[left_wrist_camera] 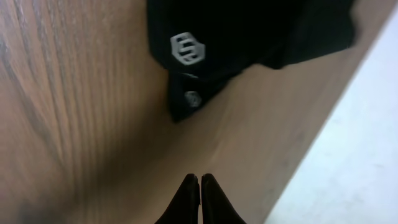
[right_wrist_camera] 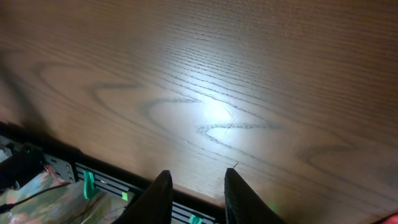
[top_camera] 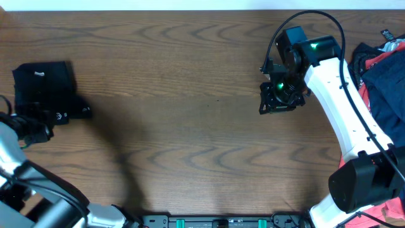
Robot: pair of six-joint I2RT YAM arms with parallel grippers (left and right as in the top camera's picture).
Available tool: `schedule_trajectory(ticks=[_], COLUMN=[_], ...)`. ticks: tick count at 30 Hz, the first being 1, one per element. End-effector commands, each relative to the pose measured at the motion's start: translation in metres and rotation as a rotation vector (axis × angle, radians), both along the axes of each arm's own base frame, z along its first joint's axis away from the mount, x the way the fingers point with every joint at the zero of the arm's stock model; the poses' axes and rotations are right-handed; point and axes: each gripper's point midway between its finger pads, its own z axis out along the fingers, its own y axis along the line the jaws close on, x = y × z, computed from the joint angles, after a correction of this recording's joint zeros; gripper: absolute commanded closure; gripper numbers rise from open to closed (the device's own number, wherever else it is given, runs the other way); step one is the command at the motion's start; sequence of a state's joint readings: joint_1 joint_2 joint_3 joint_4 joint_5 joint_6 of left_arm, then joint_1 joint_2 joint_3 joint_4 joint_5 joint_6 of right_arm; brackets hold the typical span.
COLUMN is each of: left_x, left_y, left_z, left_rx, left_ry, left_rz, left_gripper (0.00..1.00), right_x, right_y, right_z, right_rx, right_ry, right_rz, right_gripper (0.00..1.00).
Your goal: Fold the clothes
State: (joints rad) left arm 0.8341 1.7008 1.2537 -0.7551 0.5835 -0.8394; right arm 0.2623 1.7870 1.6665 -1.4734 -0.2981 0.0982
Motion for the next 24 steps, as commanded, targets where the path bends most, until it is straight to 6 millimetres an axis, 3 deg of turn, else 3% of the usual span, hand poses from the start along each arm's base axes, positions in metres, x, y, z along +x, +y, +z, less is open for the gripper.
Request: schedule_trajectory(ticks=[1, 5, 11, 14, 24], left_x=[0.001, 0.007, 0.017, 0.032, 0.074], left_y=[-0.001, 0.006, 0.012, 0.018, 0.060], left_z=[-0.017, -0.037, -0.086, -0.103, -0.086], left_rx=[0.002, -0.005, -0.064, -0.059, 0.159], left_ry=[0.023, 0.031, 0.049, -0.009, -0.209], left_rz=[-0.043, -0.049, -0.055, -0.079, -0.102], left_gripper=[0.94, 0.94, 0.94, 0.94, 0.94], right_x=[-0.003, -0.004, -0.004, -0.006, -0.013], right_y=[0.007, 0.007, 0.007, 0.007, 0.010], right_z=[0.000, 0.000, 0.001, 0.001, 0.002], right_rx=[0.006, 0.006, 0.004, 0.004, 0.020], right_ry=[0.000, 0.002, 0.007, 0.019, 0.056], right_rz=[0.024, 0.023, 0.009, 0.002, -0.013], right_gripper=[0.74, 0.76, 0.78, 0.80, 0.81])
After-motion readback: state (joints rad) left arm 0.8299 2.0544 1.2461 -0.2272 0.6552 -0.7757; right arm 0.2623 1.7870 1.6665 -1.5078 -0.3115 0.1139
